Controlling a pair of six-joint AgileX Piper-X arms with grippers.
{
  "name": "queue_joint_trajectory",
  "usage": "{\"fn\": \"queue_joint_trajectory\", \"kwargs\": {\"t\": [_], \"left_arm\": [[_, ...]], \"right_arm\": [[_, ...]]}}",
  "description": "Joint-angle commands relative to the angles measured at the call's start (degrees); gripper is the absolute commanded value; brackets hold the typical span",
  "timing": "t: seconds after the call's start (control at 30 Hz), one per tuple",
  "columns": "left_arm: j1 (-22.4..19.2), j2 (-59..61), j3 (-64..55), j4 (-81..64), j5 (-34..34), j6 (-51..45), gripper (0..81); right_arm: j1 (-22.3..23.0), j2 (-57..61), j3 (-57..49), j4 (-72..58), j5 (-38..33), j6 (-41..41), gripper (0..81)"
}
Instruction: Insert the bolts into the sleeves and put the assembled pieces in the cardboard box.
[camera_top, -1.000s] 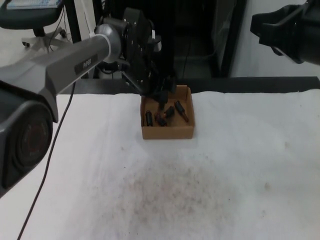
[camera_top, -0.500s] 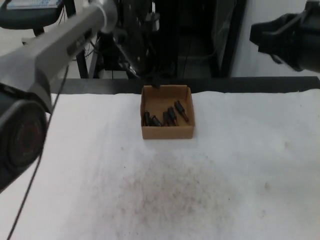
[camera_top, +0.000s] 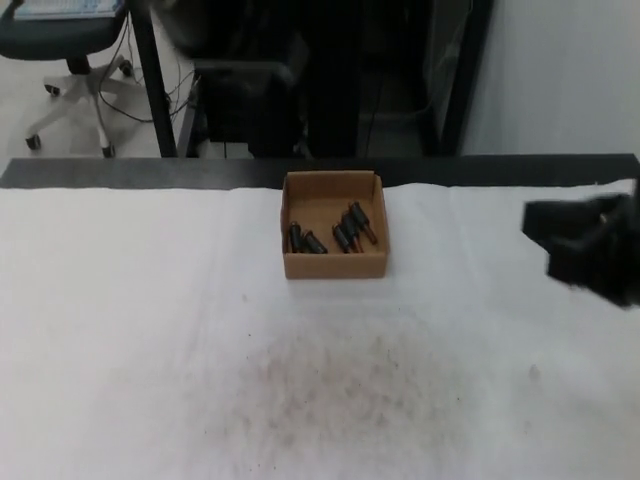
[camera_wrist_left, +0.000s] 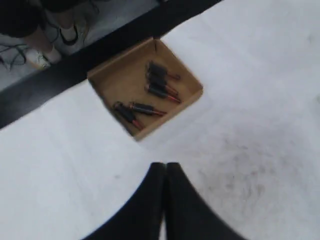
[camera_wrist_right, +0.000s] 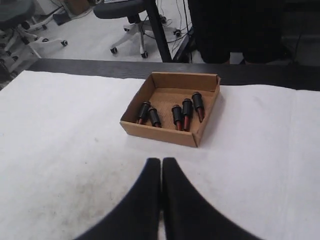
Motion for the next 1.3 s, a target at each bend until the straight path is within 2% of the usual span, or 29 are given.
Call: {"fn": "queue_joint_trajectory", "kwargs": {"t": [0.0,0.1,0.23,0.43,0.57,0.9,1.03,1.27], "left_arm": [[-0.2,-11.5,16.9,-8.3,-4.9,-2.6,0.3],[-0.2,-26.5,33.9,-16.8,-8.7,-7.6,0.3],[-0.2,-43.7,52.9,-26.7,-8.7,-12.5,0.3],[-0.2,-65.2,68.6,-31.3,-9.0,-11.2,0.3],[-0.2,-74.4,74.2,-31.3,-9.0,-11.4,0.3],[-0.2,-76.4,79.6,-31.3,-9.0,-11.5,0.3],[-0.2,-76.4,80.9,-31.3,-9.0,-14.9,0.3],[-0.2,-76.4,82.9,-31.3,-9.0,-16.2,0.3]], "right_arm": [[-0.3,-6.0,2.0,3.9,3.3,-0.9,0.8],[-0.3,-10.7,4.3,8.3,5.6,-2.1,0.8],[-0.3,-15.4,7.1,11.2,5.6,-2.0,0.8],[-0.3,-19.1,12.5,11.0,5.6,-2.2,0.8],[-0.2,-19.2,16.0,10.8,5.6,-2.2,0.8],[-0.2,-19.2,19.4,10.8,5.6,-1.9,0.8],[-0.2,-19.2,19.4,10.8,5.6,-2.4,0.8],[-0.2,-19.2,23.1,10.8,14.5,-5.5,0.8]]}}
